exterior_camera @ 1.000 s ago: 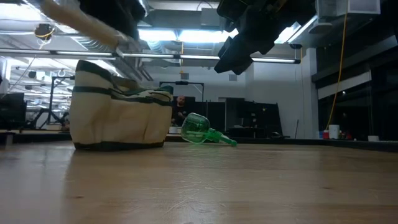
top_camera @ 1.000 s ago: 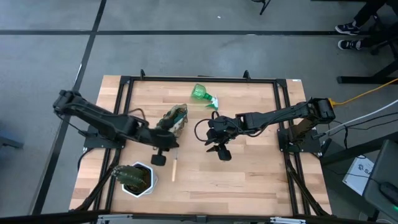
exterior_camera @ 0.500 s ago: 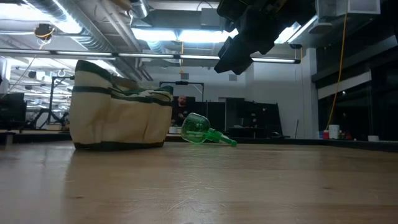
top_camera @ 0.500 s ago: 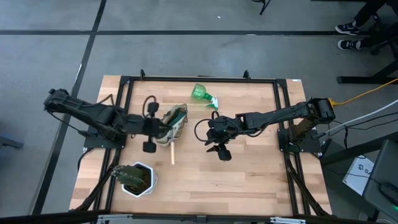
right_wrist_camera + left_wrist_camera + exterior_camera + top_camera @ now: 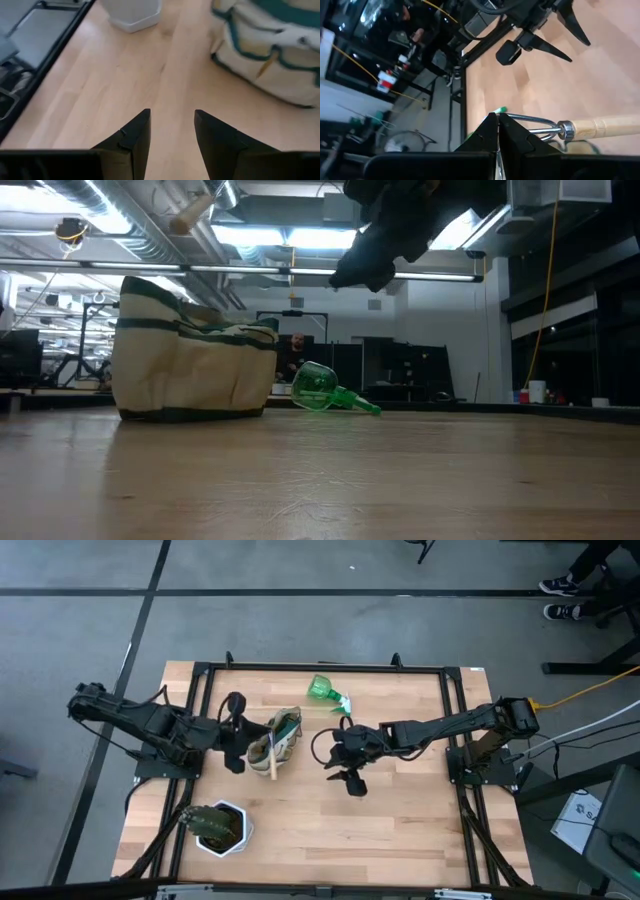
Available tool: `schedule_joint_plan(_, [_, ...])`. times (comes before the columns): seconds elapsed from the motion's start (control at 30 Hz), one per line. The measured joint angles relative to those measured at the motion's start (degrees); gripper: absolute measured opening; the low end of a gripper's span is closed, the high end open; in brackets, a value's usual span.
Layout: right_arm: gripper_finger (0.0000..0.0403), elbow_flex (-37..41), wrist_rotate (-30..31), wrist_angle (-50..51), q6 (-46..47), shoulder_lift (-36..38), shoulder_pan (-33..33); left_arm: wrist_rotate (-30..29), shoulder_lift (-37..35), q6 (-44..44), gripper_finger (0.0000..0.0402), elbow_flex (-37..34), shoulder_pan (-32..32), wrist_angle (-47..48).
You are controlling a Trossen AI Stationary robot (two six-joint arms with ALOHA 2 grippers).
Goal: Pick & Place Garden tools in Gardening bag
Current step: Put the brown hand rake into the white gardening bag
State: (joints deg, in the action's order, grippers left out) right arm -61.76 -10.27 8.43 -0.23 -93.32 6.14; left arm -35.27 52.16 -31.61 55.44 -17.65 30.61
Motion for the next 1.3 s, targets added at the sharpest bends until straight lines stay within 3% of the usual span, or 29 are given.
schedule_joint_plan(0.5, [0.0156,0.0,1.72,-0.09,-0.44,0.0,-0.01,-5.79,-0.24,-27.03,0.0003,0.0,5.89,-0.63])
schedule_joint_plan(0.97, [0.0155,0.0,1.74,-0.08,0.24,0.0,-0.09,0.48,1.55,-30.24,0.0003,0.02,10.55,-0.49])
schedule_joint_plan(1.1, [0.0155,0.0,1.74,-0.06,0.26,0.0,-0.09,-0.12,3.54,-30.52,0.0003,0.02,11.55,-0.33])
schedule_joint_plan(1.3, [0.0155,0.0,1.72,0.25,0.42,0.0,-0.09,-5.52,6.02,-32.13,0.0003,0.02,13.44,1.84])
